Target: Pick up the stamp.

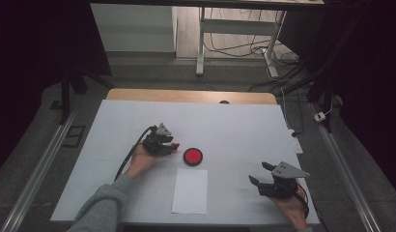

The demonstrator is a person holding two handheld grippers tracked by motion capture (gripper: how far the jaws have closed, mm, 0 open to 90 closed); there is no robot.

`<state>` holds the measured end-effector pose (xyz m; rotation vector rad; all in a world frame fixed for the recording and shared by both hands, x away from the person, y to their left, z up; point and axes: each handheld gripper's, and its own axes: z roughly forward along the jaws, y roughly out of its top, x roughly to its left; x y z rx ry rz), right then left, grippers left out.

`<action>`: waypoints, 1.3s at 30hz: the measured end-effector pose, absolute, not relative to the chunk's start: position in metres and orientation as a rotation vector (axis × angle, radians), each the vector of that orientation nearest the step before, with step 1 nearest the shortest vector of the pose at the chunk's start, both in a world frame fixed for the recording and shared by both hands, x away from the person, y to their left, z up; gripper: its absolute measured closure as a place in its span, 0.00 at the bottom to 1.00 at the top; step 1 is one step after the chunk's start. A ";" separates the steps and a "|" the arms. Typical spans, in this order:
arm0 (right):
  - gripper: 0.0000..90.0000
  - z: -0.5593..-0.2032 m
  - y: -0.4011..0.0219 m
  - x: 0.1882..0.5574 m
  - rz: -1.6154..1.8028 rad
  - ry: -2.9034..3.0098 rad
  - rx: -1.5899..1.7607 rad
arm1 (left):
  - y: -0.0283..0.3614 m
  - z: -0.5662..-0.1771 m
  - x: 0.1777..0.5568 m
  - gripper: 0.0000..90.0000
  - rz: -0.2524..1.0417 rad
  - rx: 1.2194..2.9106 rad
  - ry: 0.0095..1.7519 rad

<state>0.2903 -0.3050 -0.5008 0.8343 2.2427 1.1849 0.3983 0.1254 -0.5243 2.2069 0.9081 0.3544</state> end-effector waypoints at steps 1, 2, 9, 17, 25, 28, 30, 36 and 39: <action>0.31 -0.501 -0.305 0.290 1.185 2.243 0.834 | 0.125 -0.524 0.398 0.65 0.354 2.207 0.908; 0.31 -0.501 -0.305 0.290 1.187 2.240 0.836 | 0.126 -0.524 0.398 0.67 0.349 2.203 0.910; 0.31 -0.501 -0.305 0.290 1.183 2.240 0.837 | 0.126 -0.524 0.398 0.79 0.328 2.212 0.891; 0.31 -0.501 -0.305 0.290 1.184 2.238 0.837 | 0.127 -0.523 0.398 0.80 0.336 2.214 0.894; 0.31 -0.502 -0.306 0.290 1.179 2.241 0.841 | 0.128 -0.521 0.396 0.80 0.334 2.203 0.893; 0.31 -0.501 -0.306 0.290 1.179 2.237 0.837 | 0.128 -0.518 0.395 0.80 0.335 2.194 0.890; 0.31 -0.501 -0.306 0.290 1.179 2.234 0.843 | 0.129 -0.516 0.394 0.80 0.334 2.191 0.886; 0.31 -0.501 -0.306 0.291 1.184 2.236 0.837 | 0.133 -0.506 0.388 0.81 0.337 2.153 0.874; 0.31 -0.501 -0.305 0.290 1.180 2.237 0.839 | 0.135 -0.503 0.386 0.81 0.333 2.142 0.874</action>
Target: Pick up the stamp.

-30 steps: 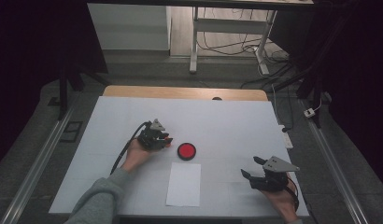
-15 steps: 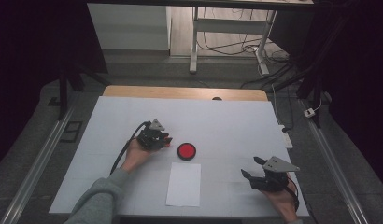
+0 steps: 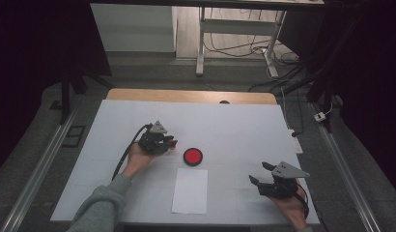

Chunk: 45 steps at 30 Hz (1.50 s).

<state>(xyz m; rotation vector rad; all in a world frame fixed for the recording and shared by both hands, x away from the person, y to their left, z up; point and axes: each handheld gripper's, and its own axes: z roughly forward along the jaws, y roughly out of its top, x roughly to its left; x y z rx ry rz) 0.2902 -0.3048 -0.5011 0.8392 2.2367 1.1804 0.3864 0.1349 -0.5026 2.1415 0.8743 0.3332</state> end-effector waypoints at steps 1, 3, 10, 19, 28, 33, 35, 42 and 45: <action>0.31 -0.501 -0.305 0.290 1.180 2.236 0.838 | 0.137 -0.499 0.383 0.81 0.331 2.132 0.871; 0.31 -0.501 -0.304 0.290 1.183 2.231 0.835 | 0.139 -0.494 0.380 0.81 0.331 2.121 0.863; 0.31 -0.500 -0.305 0.290 1.177 2.228 0.836 | 0.145 -0.482 0.369 0.80 0.336 2.083 0.851; 0.31 -0.500 -0.304 0.289 1.190 2.222 0.836 | 0.152 -0.468 0.357 0.80 0.333 2.036 0.816; 0.31 -0.500 -0.304 0.289 1.187 2.223 0.831 | 0.154 -0.459 0.350 0.80 0.302 2.003 0.793; 0.31 -0.499 -0.304 0.289 1.186 2.219 0.830 | 0.152 -0.456 0.347 0.80 0.293 2.003 0.779; 0.31 -0.499 -0.304 0.288 1.185 2.219 0.828 | 0.151 -0.454 0.345 0.80 0.279 2.000 0.765; 0.31 -0.498 -0.304 0.288 1.188 2.212 0.820 | 0.145 -0.449 0.337 0.80 0.249 1.992 0.730; 0.31 -0.498 -0.304 0.288 1.195 2.210 0.813 | 0.142 -0.446 0.334 0.80 0.234 1.991 0.711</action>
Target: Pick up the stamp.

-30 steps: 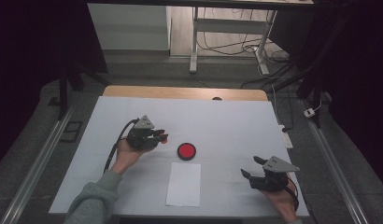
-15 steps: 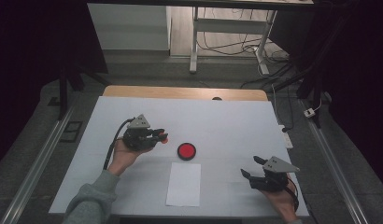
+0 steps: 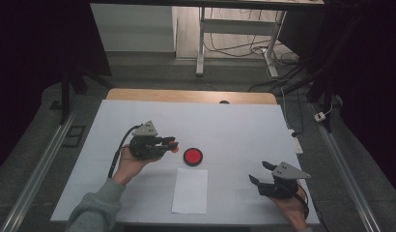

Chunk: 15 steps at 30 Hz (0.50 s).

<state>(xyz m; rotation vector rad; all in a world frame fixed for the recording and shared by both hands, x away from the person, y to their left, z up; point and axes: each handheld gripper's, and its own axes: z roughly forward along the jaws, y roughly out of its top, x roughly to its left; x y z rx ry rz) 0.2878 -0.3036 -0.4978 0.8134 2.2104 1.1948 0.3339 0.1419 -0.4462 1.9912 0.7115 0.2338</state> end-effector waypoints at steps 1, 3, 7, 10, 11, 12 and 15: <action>0.31 -0.498 -0.304 0.288 1.195 2.210 0.813 | 0.141 -0.446 0.333 0.80 0.234 1.994 0.705; 0.31 -0.498 -0.303 0.288 1.196 2.210 0.814 | 0.138 -0.445 0.331 0.80 0.229 1.999 0.694; 0.31 -0.498 -0.303 0.288 1.197 2.211 0.818 | 0.133 -0.445 0.330 0.80 0.201 1.997 0.678; 0.31 -0.498 -0.302 0.288 1.196 2.211 0.818 | 0.129 -0.445 0.328 0.80 0.180 1.996 0.667; 0.31 -0.498 -0.302 0.288 1.195 2.211 0.817 | 0.127 -0.446 0.328 0.80 0.172 1.995 0.662; 0.31 -0.498 -0.302 0.288 1.196 2.213 0.817 | 0.124 -0.446 0.327 0.80 0.170 2.001 0.654; 0.31 -0.498 -0.301 0.288 1.197 2.212 0.816 | 0.118 -0.447 0.325 0.80 0.163 2.016 0.634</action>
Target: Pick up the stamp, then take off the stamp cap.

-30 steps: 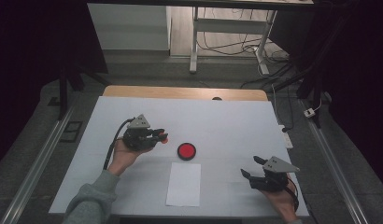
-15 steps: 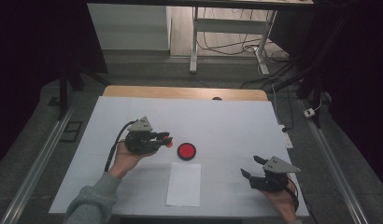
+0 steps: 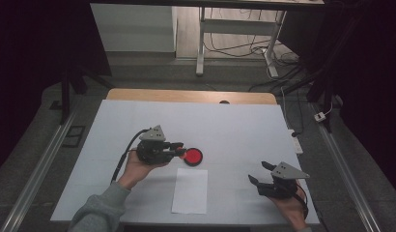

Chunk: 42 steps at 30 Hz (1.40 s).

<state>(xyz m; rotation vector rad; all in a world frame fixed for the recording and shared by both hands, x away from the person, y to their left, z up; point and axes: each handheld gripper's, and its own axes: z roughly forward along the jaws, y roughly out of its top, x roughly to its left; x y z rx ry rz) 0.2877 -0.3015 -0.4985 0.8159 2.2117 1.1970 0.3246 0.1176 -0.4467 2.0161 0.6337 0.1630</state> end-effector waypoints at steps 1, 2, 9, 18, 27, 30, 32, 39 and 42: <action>0.31 -0.498 -0.302 0.288 1.197 2.211 0.817 | 0.116 -0.447 0.324 0.80 0.164 2.021 0.628; 0.31 -0.498 -0.302 0.288 1.198 2.210 0.818 | 0.114 -0.447 0.323 0.80 0.161 2.024 0.624; 0.31 -0.499 -0.301 0.288 1.197 2.210 0.815 | 0.103 -0.451 0.320 0.80 0.137 2.045 0.596; 0.31 -0.498 -0.301 0.288 1.193 2.211 0.808 | 0.094 -0.454 0.319 0.80 0.128 2.062 0.584; 0.30 -0.498 -0.301 0.287 1.195 2.207 0.813 | 0.094 -0.456 0.320 0.80 0.124 2.062 0.590; 0.30 -0.499 -0.302 0.288 1.193 2.206 0.818 | 0.094 -0.457 0.321 0.80 0.122 2.066 0.591; 0.30 -0.499 -0.301 0.288 1.200 2.203 0.810 | 0.094 -0.457 0.321 0.80 0.124 2.065 0.591; 0.30 -0.498 -0.297 0.289 1.209 2.210 0.812 | 0.094 -0.457 0.321 0.80 0.124 2.061 0.596; 0.31 -0.497 -0.294 0.290 1.214 2.211 0.800 | 0.094 -0.457 0.321 0.80 0.123 2.060 0.594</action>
